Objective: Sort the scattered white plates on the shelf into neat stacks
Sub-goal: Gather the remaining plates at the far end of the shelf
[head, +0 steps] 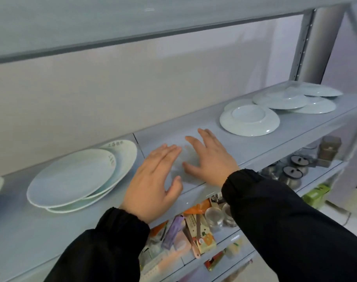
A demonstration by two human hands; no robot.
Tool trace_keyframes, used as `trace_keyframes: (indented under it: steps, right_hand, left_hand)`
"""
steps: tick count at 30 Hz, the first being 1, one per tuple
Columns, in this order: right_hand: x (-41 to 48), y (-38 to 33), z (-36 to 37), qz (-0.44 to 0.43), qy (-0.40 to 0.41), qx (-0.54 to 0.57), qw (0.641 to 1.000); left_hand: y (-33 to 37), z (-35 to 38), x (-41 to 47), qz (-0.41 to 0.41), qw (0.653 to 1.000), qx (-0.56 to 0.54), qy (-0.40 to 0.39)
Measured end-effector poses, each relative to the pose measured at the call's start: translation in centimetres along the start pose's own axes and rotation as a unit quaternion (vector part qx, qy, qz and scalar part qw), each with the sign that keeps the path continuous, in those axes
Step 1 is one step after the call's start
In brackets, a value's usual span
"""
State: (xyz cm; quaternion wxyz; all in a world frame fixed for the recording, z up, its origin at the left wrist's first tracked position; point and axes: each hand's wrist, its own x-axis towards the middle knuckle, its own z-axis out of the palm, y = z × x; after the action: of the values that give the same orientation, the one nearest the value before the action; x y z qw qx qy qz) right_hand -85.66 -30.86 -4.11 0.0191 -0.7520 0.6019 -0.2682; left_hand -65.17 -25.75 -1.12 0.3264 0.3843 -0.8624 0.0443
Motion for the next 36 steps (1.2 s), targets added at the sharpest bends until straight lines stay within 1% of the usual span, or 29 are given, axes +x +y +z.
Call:
trace_keyframes:
  steps: [5, 9, 14, 16, 18, 20, 22, 25, 28, 33, 36]
  right_hand:
    - [0.8, 5.1, -1.8, 0.005, -0.008, -0.031, 0.999]
    - [1.4, 8.1, -2.8, 0.015, 0.000, -0.047, 0.999]
    - [3.0, 13.3, -4.4, 0.100, 0.005, -0.100, 0.990]
    - [3.5, 15.2, -5.0, 0.144, -0.006, -0.107, 0.984]
    - [3.8, 15.9, -5.0, 0.162, -0.023, -0.108, 0.981]
    - [4.0, 15.9, -4.6, 0.160, -0.044, -0.121, 0.979]
    - [4.1, 15.9, -4.4, 0.166, -0.062, -0.126, 0.976]
    - [4.0, 15.9, -4.4, 0.165, -0.069, -0.137, 0.974]
    - [3.9, 15.7, -4.5, 0.151, -0.078, -0.144, 0.975]
    - [3.2, 14.7, -4.7, 0.108, -0.103, -0.135, 0.980]
    - [1.8, 13.3, -4.6, 0.063, -0.117, -0.110, 0.985]
  left_hand:
    - [-0.8, 2.8, 3.2, -0.042, 0.999, 0.029, -0.017]
    - [-0.9, 4.6, 4.3, -0.088, 0.996, 0.016, -0.014]
    - [-1.6, 4.8, 3.9, -0.156, 0.988, -0.019, 0.006]
    - [-1.7, 4.9, 4.0, -0.169, 0.985, -0.031, 0.008]
    - [-1.8, 5.0, 4.1, -0.169, 0.985, -0.025, 0.005]
    - [-1.9, 5.1, 4.1, -0.173, 0.985, -0.014, 0.006]
    - [-2.0, 5.1, 4.0, -0.195, 0.980, -0.016, 0.017]
    - [-2.1, 5.0, 4.0, -0.217, 0.976, -0.021, 0.029]
    - [-2.1, 5.0, 4.0, -0.218, 0.975, -0.017, 0.029]
    - [-2.0, 5.0, 4.0, -0.221, 0.975, -0.011, 0.029]
    - [-1.9, 4.9, 4.0, -0.220, 0.975, -0.013, 0.027]
